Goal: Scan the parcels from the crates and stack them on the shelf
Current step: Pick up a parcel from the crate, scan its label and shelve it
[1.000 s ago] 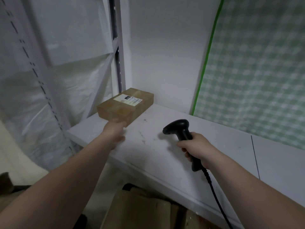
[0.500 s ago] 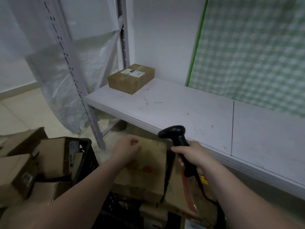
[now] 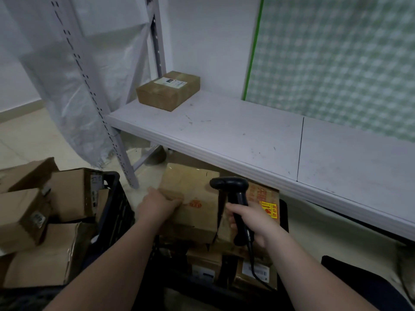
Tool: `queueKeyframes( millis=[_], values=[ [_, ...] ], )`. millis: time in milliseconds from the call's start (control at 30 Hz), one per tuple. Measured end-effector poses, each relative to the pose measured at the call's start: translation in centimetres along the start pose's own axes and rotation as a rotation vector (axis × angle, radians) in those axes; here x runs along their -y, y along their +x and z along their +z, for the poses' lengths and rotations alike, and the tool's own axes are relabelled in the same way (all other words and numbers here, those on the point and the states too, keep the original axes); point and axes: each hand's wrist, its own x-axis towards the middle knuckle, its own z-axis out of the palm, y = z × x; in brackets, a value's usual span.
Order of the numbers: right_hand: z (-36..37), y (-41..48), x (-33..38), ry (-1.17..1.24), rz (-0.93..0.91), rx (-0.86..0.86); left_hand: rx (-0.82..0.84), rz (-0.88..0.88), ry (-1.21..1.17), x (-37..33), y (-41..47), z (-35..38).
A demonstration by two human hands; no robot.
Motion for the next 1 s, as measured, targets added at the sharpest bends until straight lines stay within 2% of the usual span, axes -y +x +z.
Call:
queueKeyframes(
  millis=[133,200,333,567,767,1000],
  values=[
    [1.8,0.2,0.0,0.073,0.044,0.079,0.252,-0.198,-0.469,1.6,0.7,-0.9],
    [2.3,0.2,0.1,0.075,0.062,0.094,0.371,-0.263,-0.630,2.2,0.1,-1.3],
    [2.2,0.2,0.2,0.131,0.052,0.076,0.384,-0.296,-0.775,3.2,-0.1,-1.9],
    [1.2,-0.2,3.1,0.407,-0.038,0.073,0.107,-0.091,-0.860,0.8,-1.0,-6.4],
    [-0.4,-1.3,6.7,0.589,-0.096,0.096,-0.124,0.280,-0.843,-2.4,-4.1,-10.0],
    [-2.7,-2.2,8.9,0.646,-0.202,-0.011,-0.414,0.712,-0.256,-6.3,-5.9,-8.5]
  ],
)
